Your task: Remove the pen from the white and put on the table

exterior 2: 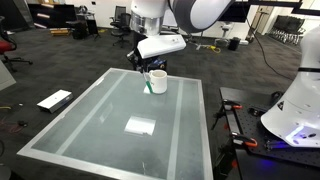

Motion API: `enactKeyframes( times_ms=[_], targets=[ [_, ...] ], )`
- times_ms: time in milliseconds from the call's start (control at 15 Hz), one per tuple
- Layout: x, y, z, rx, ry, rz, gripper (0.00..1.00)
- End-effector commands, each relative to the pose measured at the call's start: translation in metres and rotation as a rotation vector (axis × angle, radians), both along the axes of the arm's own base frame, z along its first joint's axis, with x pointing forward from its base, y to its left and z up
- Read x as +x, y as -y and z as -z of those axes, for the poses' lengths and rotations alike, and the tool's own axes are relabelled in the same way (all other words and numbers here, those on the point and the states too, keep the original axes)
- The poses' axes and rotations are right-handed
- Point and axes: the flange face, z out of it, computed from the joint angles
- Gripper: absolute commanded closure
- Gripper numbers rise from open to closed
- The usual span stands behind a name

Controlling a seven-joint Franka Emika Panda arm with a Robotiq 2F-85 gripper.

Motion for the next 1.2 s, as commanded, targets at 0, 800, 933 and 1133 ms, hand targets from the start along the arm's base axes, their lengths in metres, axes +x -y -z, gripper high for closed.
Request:
enactKeyframes(
  times_ms=[0,800,933,1133],
  targets=[
    [0.005,0.001,-0.003,0.010,0.007,-0.011,0.97],
    [0.073,-0.008,-0.028,0.087,-0.107,-0.258,0.97],
    [0.083,-0.008,-0.018,0.089,-0.142,-0.302,0.97],
    [0.097,-0.007,0.003,0.095,-0.174,-0.345,0.97]
  ],
)
